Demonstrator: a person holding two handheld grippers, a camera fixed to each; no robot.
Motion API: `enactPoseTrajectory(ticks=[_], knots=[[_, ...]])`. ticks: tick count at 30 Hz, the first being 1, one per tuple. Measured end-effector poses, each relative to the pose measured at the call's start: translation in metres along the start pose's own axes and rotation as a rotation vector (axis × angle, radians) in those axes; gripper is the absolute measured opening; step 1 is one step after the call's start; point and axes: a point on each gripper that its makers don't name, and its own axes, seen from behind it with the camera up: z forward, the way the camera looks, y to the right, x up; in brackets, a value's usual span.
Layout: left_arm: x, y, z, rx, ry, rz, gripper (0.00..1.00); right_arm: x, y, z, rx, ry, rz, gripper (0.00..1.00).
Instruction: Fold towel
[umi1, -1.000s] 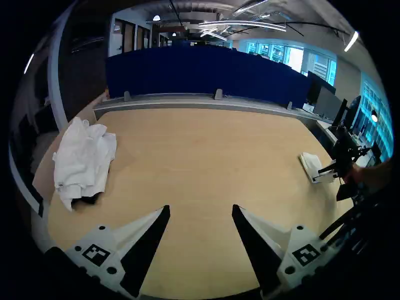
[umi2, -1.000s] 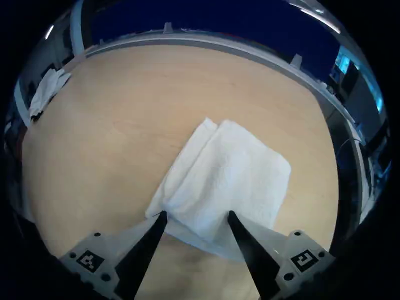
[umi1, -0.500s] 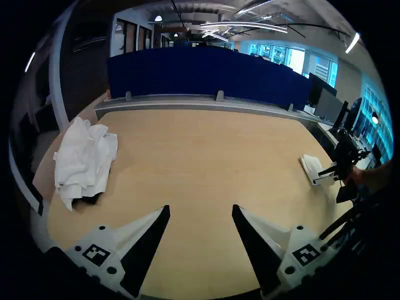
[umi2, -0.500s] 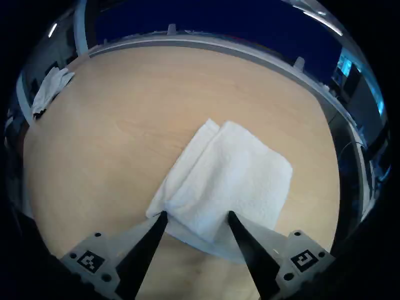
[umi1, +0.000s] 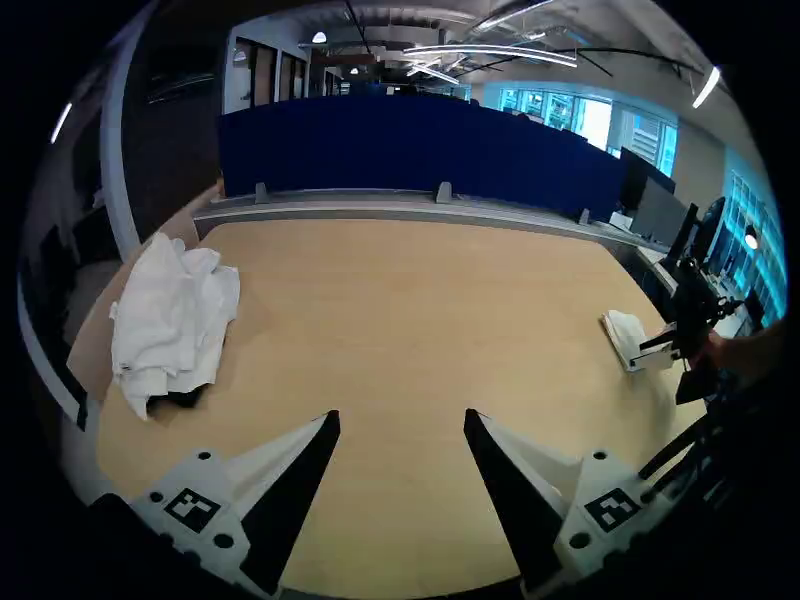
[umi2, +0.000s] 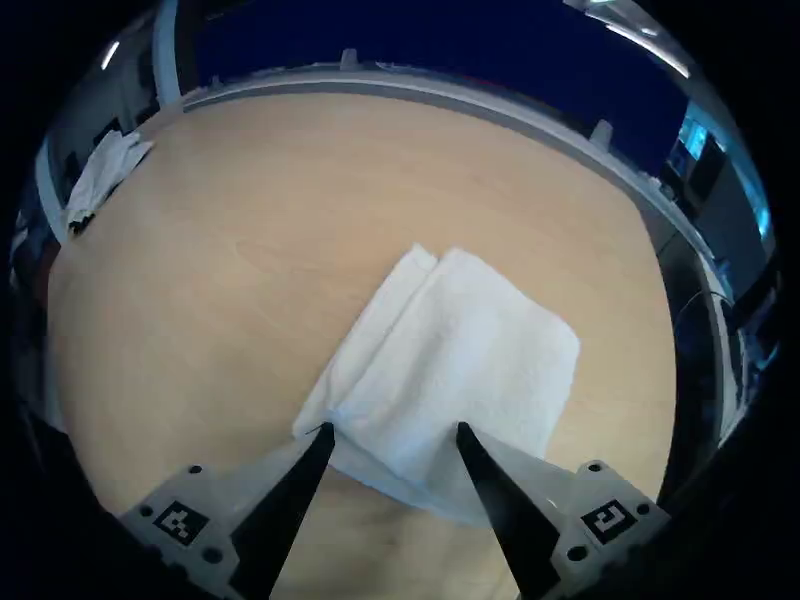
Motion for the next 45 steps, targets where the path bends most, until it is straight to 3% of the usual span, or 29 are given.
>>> enactPoseTrajectory(ticks=[11,17,26,29,38,45], knots=[[0.004,-0.012,0.004,-0.007,0.024,-0.018,0.92,0.018,-0.007,-0.024,-0.02,0.048,0.022,0.95],[0.007,-0.019,0.007,-0.02,0.038,-0.019,0.92,0.039,-0.014,-0.038,-0.051,0.11,0.078,0.95],[0.014,-0.03,0.015,-0.046,0.051,-0.007,0.92,0.111,-0.036,-0.092,-0.11,0.41,0.289,0.96],[0.019,-0.032,0.019,-0.056,0.06,0.003,0.92,0.124,-0.041,-0.11,-0.146,0.492,0.327,0.96],[0.038,-0.039,0.033,-0.069,0.107,0.028,0.92,0.149,-0.069,-0.14,-0.187,0.597,0.324,0.96],[0.071,-0.047,0.045,-0.067,0.222,0.038,0.92,0.193,-0.103,-0.177,-0.232,0.742,0.271,0.96]])
